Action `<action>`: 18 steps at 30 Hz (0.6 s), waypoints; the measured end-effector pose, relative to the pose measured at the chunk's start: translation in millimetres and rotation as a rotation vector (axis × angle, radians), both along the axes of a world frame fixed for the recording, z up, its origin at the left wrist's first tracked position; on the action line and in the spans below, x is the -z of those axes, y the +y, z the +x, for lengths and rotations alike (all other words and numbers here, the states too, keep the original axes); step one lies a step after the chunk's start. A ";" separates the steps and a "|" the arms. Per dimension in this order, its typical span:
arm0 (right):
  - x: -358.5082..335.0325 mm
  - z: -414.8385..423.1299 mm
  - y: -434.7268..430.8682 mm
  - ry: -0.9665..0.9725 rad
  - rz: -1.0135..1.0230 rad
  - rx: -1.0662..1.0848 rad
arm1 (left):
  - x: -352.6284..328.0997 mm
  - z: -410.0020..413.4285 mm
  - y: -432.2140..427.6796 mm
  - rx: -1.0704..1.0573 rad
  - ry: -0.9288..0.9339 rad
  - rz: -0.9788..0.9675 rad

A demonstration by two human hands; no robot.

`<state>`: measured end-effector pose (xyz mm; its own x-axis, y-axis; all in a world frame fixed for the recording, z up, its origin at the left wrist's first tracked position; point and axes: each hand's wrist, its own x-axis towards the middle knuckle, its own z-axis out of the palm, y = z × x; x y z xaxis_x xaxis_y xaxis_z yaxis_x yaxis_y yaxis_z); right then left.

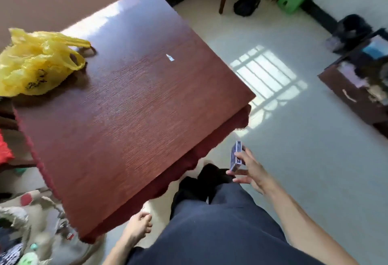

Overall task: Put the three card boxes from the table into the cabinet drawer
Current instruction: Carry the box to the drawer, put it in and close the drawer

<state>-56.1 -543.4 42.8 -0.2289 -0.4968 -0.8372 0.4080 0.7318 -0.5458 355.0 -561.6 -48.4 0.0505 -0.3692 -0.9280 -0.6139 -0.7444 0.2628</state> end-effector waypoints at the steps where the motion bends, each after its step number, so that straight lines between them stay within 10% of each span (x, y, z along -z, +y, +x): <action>1: -0.1 -9.7 20.3 -0.010 -0.003 0.083 | -1.5 -17.6 -10.5 0.092 -0.002 -0.011; 18: 9.6 -164.6 253.4 -0.083 -0.112 0.896 | -37.4 -400.7 -46.9 0.949 0.108 -0.265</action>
<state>-220.7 -290.0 33.3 -0.5098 -0.2415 -0.8257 0.8404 0.0654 -0.5380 -45.7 -608.5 -11.0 -0.4535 -0.4090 -0.7918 -0.8882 0.1345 0.4392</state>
